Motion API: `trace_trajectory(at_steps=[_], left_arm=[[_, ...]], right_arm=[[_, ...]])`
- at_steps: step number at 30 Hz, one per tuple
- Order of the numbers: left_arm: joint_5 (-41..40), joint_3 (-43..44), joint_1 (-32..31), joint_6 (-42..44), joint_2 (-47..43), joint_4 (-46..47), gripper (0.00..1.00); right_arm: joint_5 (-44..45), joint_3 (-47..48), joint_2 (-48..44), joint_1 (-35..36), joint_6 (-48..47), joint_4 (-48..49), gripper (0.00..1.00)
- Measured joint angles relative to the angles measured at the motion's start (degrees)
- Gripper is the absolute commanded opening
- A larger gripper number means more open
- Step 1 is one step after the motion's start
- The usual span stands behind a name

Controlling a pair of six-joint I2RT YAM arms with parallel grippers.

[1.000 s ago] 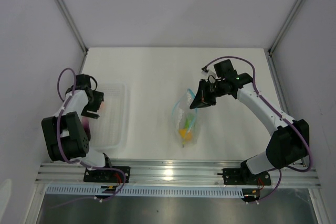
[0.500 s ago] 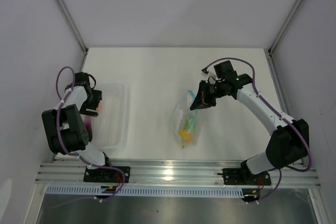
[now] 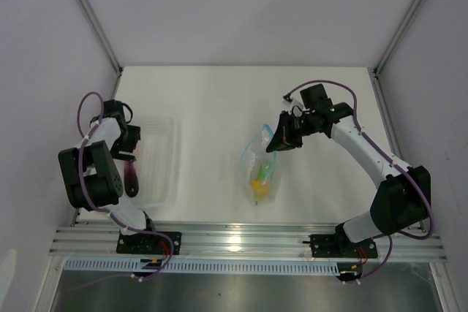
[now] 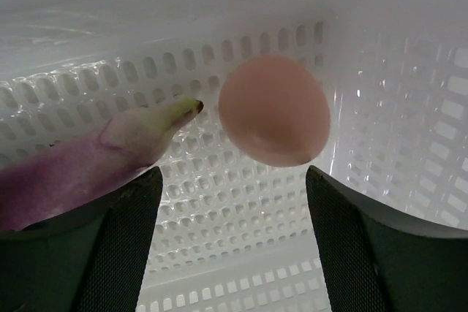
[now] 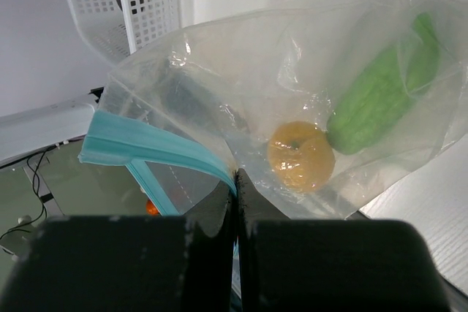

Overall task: Place the food in the zip-top bag and seal the zipper
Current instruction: Pick up the fake food from the bin.

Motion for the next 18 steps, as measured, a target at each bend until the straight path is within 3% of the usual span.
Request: trace_trajectory(at_steps=[18], left_arm=[[-0.7, 2.2, 3.7, 0.5, 0.6, -1.9, 0.87]], right_arm=[[-0.1, -0.9, 0.0, -0.6, 0.0, 0.2, 0.0]])
